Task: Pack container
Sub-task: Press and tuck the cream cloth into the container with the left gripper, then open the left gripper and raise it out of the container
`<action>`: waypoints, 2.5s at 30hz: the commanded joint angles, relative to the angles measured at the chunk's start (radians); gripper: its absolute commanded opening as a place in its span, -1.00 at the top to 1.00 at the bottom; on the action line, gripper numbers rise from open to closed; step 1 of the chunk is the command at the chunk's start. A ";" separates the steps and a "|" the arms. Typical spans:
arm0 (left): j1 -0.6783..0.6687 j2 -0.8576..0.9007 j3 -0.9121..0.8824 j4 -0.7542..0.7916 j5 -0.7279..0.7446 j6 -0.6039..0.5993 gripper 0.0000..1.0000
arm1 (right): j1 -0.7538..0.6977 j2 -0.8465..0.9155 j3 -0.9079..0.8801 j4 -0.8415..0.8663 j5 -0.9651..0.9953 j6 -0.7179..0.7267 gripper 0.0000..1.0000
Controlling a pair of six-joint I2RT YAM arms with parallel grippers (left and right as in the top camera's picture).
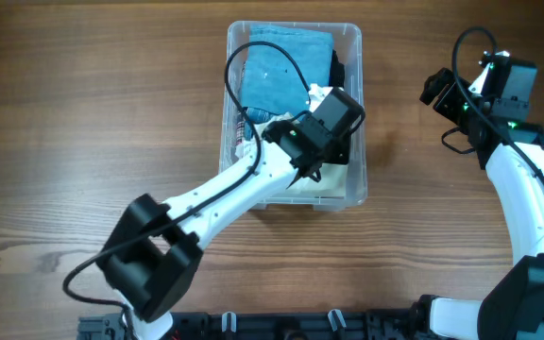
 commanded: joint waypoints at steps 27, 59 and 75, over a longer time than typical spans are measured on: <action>0.024 -0.040 -0.020 -0.151 -0.095 0.062 0.92 | -0.004 0.006 0.023 0.003 -0.009 -0.017 -0.99; 0.192 -0.435 0.035 -0.062 -0.227 0.150 -0.99 | -0.004 0.006 0.023 0.003 -0.009 -0.018 -0.99; 0.433 -0.442 0.035 -0.116 -0.334 0.145 -1.00 | -0.004 0.006 0.023 0.003 -0.009 -0.017 -0.99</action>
